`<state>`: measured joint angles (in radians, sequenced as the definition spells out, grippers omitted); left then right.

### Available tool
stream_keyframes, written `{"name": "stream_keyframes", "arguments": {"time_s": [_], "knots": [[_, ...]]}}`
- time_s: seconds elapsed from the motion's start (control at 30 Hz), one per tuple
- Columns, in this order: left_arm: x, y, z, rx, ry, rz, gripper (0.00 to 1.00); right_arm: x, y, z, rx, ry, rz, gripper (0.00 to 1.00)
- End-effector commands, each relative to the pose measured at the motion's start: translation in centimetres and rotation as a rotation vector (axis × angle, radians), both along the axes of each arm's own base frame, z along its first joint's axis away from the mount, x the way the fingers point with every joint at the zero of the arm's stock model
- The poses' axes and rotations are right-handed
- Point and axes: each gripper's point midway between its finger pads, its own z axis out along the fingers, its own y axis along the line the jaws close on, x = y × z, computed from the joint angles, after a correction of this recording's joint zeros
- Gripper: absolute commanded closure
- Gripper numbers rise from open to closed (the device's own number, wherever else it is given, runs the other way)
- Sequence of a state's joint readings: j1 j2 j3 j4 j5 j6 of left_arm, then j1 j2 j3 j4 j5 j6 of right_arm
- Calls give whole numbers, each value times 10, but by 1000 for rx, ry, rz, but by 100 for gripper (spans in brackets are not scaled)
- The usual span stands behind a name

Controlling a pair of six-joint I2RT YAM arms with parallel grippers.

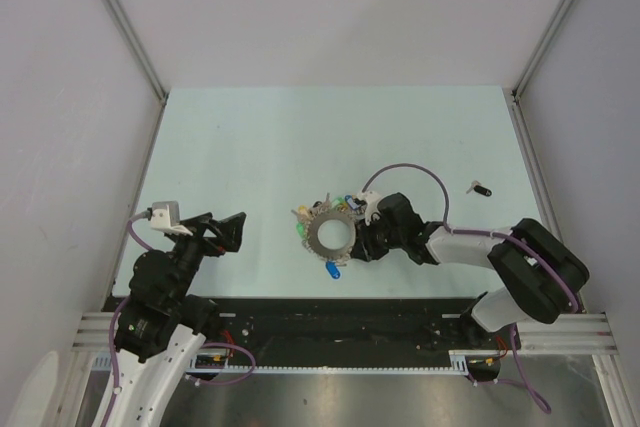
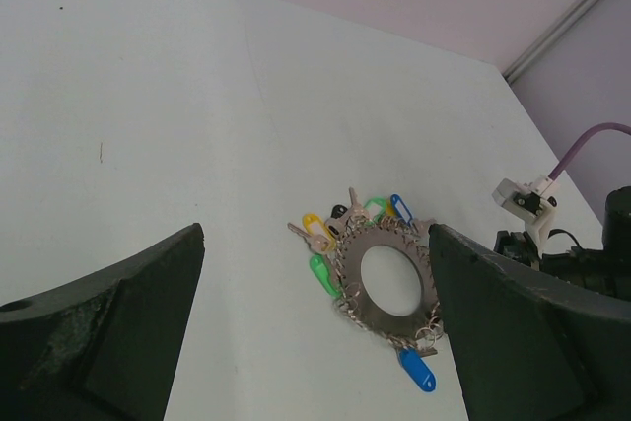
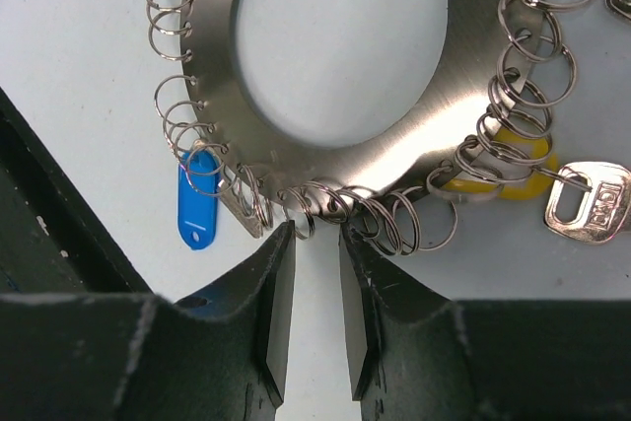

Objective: Put the keys on the keyring

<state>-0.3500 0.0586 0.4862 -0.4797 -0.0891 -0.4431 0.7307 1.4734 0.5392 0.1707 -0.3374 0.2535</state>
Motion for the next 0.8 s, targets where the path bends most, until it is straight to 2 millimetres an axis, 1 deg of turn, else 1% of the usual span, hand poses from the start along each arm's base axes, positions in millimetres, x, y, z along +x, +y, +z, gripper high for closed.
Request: {"name": "stream_keyframes", "arguments": {"time_s": [0.0, 0.1, 0.13, 0.17, 0.2, 0.23, 0.27, 0.3, 0.33, 0.43, 0.47, 0.5, 0.6, 0.63, 0.7, 0.77], "knots": [[1, -2, 5, 4, -34, -14, 0, 15, 12, 8, -16, -82, 0, 71], [1, -2, 7, 3, -39, -14, 0, 17, 11, 2, -75, -109, -22, 70], [1, -2, 6, 3, -39, -14, 0, 19, 13, 4, -84, -119, -34, 70], [1, -2, 6, 4, -36, -14, 0, 18, 12, 0, -106, -113, -47, 69], [1, -1, 7, 4, -39, -11, 0, 22, 9, -2, -134, -130, -81, 68], [1, -1, 7, 3, -39, -11, 0, 20, 14, -2, -142, -139, -81, 68], [1, -1, 7, 3, -39, -11, 0, 19, 14, -3, -158, -140, -94, 68], [1, -1, 7, 4, -41, -8, 1, 25, 9, -9, -204, -163, -132, 69], [0, -1, 7, 4, -41, -10, 0, 21, 13, -10, -227, -179, -128, 70], [0, -1, 7, 4, -39, -10, 0, 24, 10, -19, -316, -209, -163, 78], [1, -1, 6, 4, -37, -10, 0, 23, 14, -17, -329, -222, -157, 84], [0, -1, 7, 3, -39, -10, 0, 24, 12, -21, -360, -233, -167, 87], [0, -1, 7, 4, -37, -8, 0, 25, 16, -15, -383, -273, -159, 96], [0, 0, 7, 5, -39, -8, 0, 23, 13, -13, -400, -275, -154, 99], [0, -1, 7, 3, -39, -8, 0, 23, 15, -4, -398, -299, -153, 100], [0, -1, 7, 3, -39, -8, 0, 26, 14, 12, -386, -334, -161, 100]]}}
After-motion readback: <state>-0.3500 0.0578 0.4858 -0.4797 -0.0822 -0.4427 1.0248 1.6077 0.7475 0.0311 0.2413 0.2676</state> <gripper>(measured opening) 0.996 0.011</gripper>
